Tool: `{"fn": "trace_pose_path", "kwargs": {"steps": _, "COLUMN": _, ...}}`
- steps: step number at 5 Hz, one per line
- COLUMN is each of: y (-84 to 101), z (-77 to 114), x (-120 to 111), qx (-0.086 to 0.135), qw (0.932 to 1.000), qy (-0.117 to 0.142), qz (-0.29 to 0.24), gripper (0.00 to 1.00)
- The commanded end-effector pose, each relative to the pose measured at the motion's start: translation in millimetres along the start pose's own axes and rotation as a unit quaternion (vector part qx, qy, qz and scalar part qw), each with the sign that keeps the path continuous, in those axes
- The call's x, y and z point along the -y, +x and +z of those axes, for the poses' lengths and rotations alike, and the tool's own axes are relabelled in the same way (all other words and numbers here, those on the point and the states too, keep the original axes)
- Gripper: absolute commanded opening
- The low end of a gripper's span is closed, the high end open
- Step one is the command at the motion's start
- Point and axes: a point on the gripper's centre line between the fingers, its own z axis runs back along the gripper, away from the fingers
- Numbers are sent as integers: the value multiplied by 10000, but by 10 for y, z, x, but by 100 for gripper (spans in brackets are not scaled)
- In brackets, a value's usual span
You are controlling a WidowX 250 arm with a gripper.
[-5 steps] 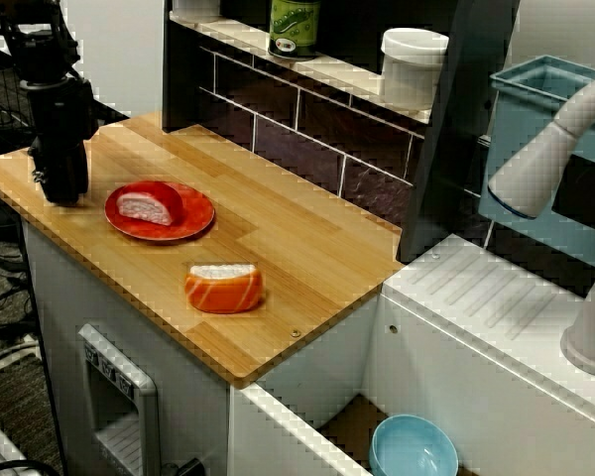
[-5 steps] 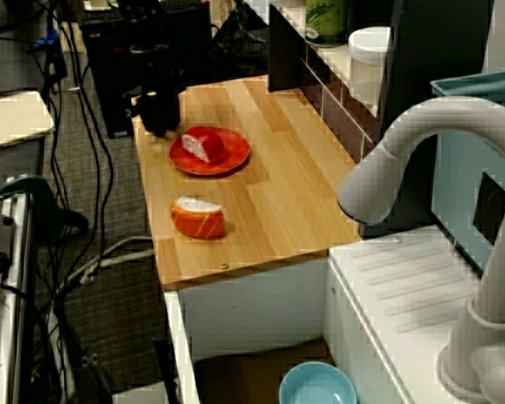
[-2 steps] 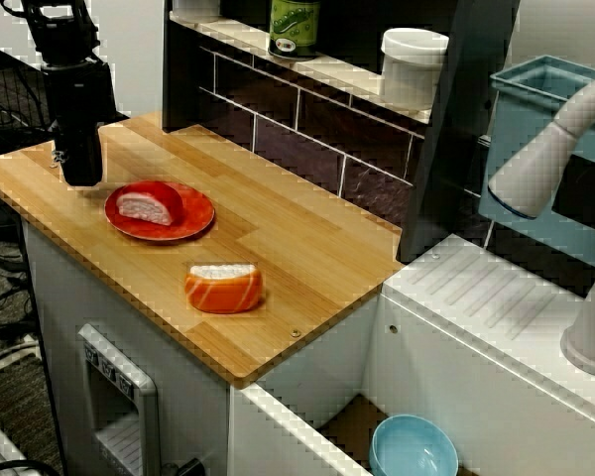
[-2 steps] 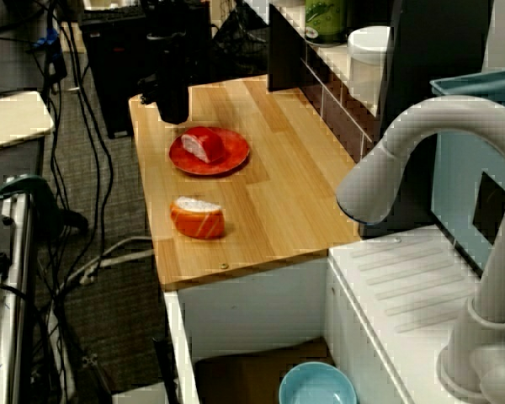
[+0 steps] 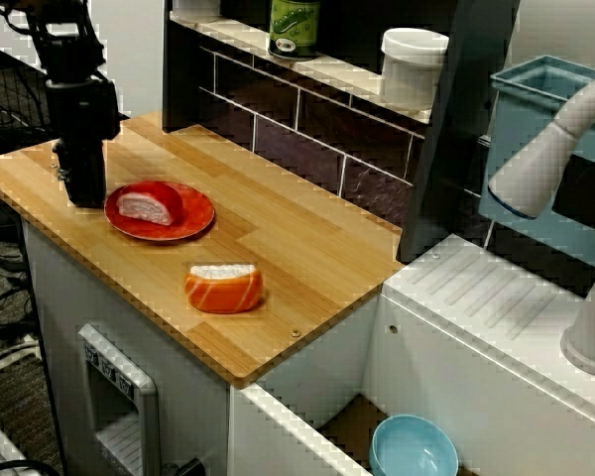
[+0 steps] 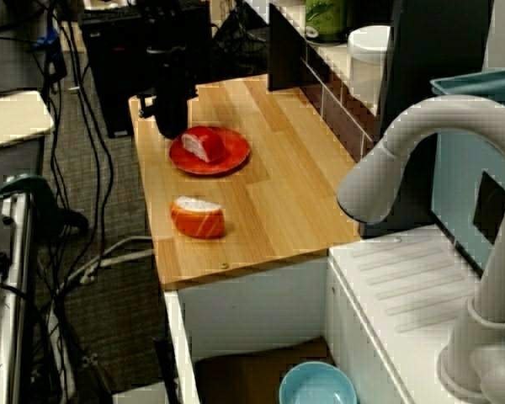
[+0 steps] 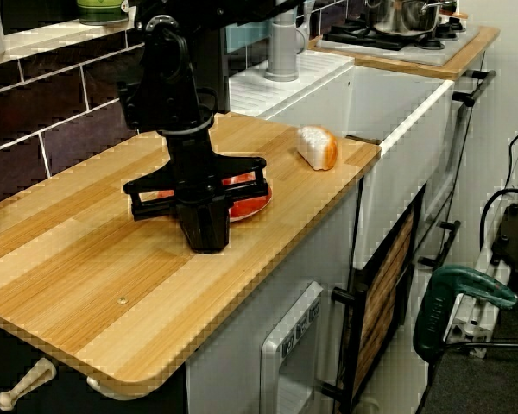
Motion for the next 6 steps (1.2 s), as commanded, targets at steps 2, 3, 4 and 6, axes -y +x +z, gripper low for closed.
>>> {"fn": "trace_pose_path", "kwargs": {"steps": 2, "y": 185, "z": -45, "x": 157, "qx": -221, "qw": 9995, "qy": -204, "qz": -125, "gripper": 0}}
{"fn": "trace_pose_path", "kwargs": {"steps": 3, "y": 260, "z": 46, "x": 236, "qx": -226, "qw": 9982, "qy": -514, "qz": -208, "gripper": 0}}
{"fn": "trace_pose_path", "kwargs": {"steps": 4, "y": 310, "z": 131, "x": 324, "qx": -191, "qw": 9966, "qy": -754, "qz": -255, "gripper": 0}}
{"fn": "trace_pose_path", "kwargs": {"steps": 6, "y": 260, "z": 189, "x": 416, "qx": -164, "qw": 9970, "qy": -727, "qz": -223, "gripper": 0}}
